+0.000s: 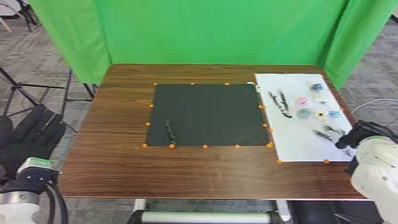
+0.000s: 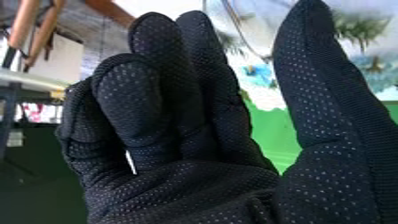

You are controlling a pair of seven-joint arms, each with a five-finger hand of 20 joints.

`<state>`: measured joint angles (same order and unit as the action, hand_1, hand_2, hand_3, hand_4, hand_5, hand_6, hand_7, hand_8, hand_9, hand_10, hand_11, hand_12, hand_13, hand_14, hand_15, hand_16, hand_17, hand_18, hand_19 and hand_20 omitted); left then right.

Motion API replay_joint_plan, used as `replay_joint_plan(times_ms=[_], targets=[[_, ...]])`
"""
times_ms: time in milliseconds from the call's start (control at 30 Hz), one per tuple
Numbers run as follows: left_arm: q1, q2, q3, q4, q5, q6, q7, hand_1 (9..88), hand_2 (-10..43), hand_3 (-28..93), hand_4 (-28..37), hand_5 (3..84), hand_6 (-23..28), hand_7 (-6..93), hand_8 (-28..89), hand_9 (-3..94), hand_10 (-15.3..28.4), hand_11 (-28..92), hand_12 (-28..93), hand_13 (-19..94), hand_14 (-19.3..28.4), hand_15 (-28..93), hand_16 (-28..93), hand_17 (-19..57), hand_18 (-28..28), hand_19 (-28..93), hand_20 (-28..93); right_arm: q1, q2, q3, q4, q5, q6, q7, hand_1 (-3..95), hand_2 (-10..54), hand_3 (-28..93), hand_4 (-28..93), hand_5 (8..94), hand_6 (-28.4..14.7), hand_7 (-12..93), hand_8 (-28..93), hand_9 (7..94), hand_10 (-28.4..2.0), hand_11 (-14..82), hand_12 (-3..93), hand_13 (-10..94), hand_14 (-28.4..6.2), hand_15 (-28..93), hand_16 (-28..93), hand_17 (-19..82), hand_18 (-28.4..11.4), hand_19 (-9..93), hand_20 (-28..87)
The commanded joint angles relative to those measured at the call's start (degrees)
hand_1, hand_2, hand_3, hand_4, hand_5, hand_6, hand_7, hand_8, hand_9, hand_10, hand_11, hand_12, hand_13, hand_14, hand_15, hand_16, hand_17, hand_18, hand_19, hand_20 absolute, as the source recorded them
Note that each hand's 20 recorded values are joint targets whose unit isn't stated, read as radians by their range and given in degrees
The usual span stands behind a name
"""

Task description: Arrange flowers

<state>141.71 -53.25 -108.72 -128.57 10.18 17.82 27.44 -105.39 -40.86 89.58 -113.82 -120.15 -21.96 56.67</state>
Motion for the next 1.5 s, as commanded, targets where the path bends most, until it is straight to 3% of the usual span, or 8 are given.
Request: replay_joint_plan(times_ms=[33, 167, 400, 733, 1067, 1233, 1367, 1500], targets=[[0.5, -0.33, 0.15, -0.33, -0.79, 0.08, 0.23, 24.3, 14.1, 70, -28.3, 37.4, 7.4, 16.7, -11, 29.4, 13.5, 22, 8, 19, 11.8, 30, -12, -0.4, 9.5, 26, 7, -0.7, -1.1, -0.7, 1.3, 3.8, 6.0, 0.6, 41.2, -9.5, 68, -28, 70.8, -4.7, 21, -10, 75.4, -15.4, 41.6, 32.8, 68, -14.2, 67, 35, 35, -28.1, 87, 32], [0.7, -0.57, 0.33, -0.33, -0.75, -0.09, 0.13, 24.5, 14.2, 70, -28.3, 37.6, 7.4, 16.8, -11, 29.5, 13.5, 22, 8, 19, 11.8, 31, -12, -0.5, 9.5, 26, 7, 0.2, -1.4, -2.5, 2.3, 1.2, 7.4, -0.1, 46.5, -9.5, 65, -28, 73.0, -2.8, 25, 1, 78.4, -14.3, 40.8, 32.6, 70, -13.4, 67, 36, 36, -27.5, 87, 31], [0.8, -0.74, 0.39, -0.38, -0.54, -0.02, 0.14, 24.4, 14.2, 70, -28.3, 37.8, 7.4, 16.9, -11, 29.6, 13.5, 23, 8, 19, 11.8, 31, -12, -0.5, 9.6, 27, 7, -0.2, -1.6, -3.1, 3.0, -1.5, 12.5, -0.8, 54.1, -9.5, 66, -28, 76.2, -2.4, 30, 10, 82.1, -13.0, 39.3, 37.2, 72, -12.4, 67, 37, 37, -27.1, 86, 30], [1.2, -0.84, 0.4, -0.58, -0.59, 0.12, 0.02, 24.4, 14.1, 70, -28.3, 37.7, 7.4, 16.7, -11, 29.6, 13.4, 23, 7, 19, 11.8, 31, -12, -0.3, 9.5, 26, 7, -1.6, -1.0, -2.3, -4.7, -5.9, 20.5, 0.5, 53.5, -9.5, 72, -25, 78.7, -2.3, 33, 20, 85.8, -12.3, 37.3, 41.3, 76, -12.4, 68, 37, 40, -27.8, 89, 31], [0.9, -0.82, 0.37, -0.5, -0.29, 0.1, -0.83, 24.4, 14.0, 70, -28.3, 37.7, 7.5, 16.6, -11, 29.5, 13.5, 22, 7, 19, 11.8, 31, -12, -0.3, 9.5, 26, 7, 8.8, -5.2, -12.0, -11.0, -4.4, 21.9, -4.5, 53.5, -9.5, 72, -23, 80.2, -2.9, 32, 22, 86.6, -12.7, 38.3, 40.5, 77, -12.4, 68, 37, 41, -28.3, 91, 30], [0.3, -0.46, 0.56, -0.24, -0.36, 0.4, -1.28, 24.5, 14.0, 70, -28.3, 37.6, 7.5, 16.6, -11, 29.5, 13.5, 22, 7, 19, 11.7, 30, -12, -0.3, 9.4, 26, 7, 19.6, -12.1, -22.7, -6.9, -1.9, 20.1, -6.1, 53.5, -9.5, 72, -23, 80.5, -2.9, 31, 23, 86.7, -12.6, 38.4, 40.6, 78, -12.4, 68, 37, 41, -28.3, 91, 30], [-1.3, -0.19, 1.29, 0.34, 0.08, 0.22, -2.46, 24.5, 13.9, 70, -28.3, 37.6, 7.5, 16.5, -11, 29.5, 13.5, 22, 7, 19, 11.7, 30, -12, -0.3, 9.5, 26, 7, 27.3, -17.4, -31.4, -1.8, -1.6, 20.1, -6.6, 52.3, -9.5, 73, -21, 80.8, -3.0, 31, 24, 86.9, -12.8, 38.9, 40.1, 78, -12.5, 69, 37, 41, -28.3, 92, 29], [-2.0, 0.1, 1.87, 0.52, 0.31, 0.26, -3.6, 24.6, 13.9, 70, -28.3, 37.5, 7.4, 16.6, -11, 29.4, 13.3, 22, 7, 19, 11.7, 30, -12, -0.4, 9.5, 26, 7, 31.8, -22.1, -36.7, 2.7, -0.5, 16.3, -5.5, 51.7, -9.5, 73, -21, 80.9, -2.9, 31, 25, 86.8, -13.0, 40.6, 37.9, 78, -12.4, 69, 37, 41, -28.3, 92, 29]])
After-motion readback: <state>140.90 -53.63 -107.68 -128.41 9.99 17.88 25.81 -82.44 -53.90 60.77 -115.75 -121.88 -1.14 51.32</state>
